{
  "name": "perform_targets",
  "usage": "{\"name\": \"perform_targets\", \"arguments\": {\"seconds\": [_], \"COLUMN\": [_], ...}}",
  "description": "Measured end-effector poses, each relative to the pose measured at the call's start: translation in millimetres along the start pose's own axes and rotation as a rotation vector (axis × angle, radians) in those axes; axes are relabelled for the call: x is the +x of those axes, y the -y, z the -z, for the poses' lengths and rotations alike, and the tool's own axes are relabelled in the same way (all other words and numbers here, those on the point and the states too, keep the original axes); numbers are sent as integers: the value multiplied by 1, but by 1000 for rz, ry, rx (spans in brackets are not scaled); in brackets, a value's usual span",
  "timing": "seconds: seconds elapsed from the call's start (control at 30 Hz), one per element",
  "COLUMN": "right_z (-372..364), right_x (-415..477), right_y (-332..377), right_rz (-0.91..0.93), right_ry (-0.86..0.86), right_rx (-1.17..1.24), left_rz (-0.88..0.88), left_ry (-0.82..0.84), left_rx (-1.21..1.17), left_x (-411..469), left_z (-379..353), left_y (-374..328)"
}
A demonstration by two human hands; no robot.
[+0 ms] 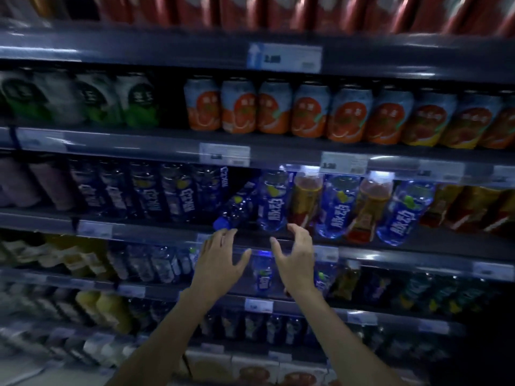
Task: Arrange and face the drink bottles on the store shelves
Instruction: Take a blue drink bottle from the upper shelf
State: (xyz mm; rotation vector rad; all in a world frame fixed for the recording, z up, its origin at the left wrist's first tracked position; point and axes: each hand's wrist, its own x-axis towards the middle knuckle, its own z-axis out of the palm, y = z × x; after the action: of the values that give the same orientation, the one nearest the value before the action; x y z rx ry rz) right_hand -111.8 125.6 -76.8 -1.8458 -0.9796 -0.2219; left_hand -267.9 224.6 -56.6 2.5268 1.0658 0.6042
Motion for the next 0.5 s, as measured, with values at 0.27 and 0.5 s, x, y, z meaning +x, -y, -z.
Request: {"name": "perform_targets", "arguments": {"seconds": [0.27,0.5], "right_z": [-40,-42], "right_x": [-14,-19], "right_y": [-8,-15], "right_rz": [190,278], "right_ry": [32,89], "right_rx": [-441,-641], "left_rz": [26,-31], "left_ry": [-4,-14], "left_rx": [4,126], "left_x": [5,12], "left_z": [4,-1], "left_y": [54,69]}}
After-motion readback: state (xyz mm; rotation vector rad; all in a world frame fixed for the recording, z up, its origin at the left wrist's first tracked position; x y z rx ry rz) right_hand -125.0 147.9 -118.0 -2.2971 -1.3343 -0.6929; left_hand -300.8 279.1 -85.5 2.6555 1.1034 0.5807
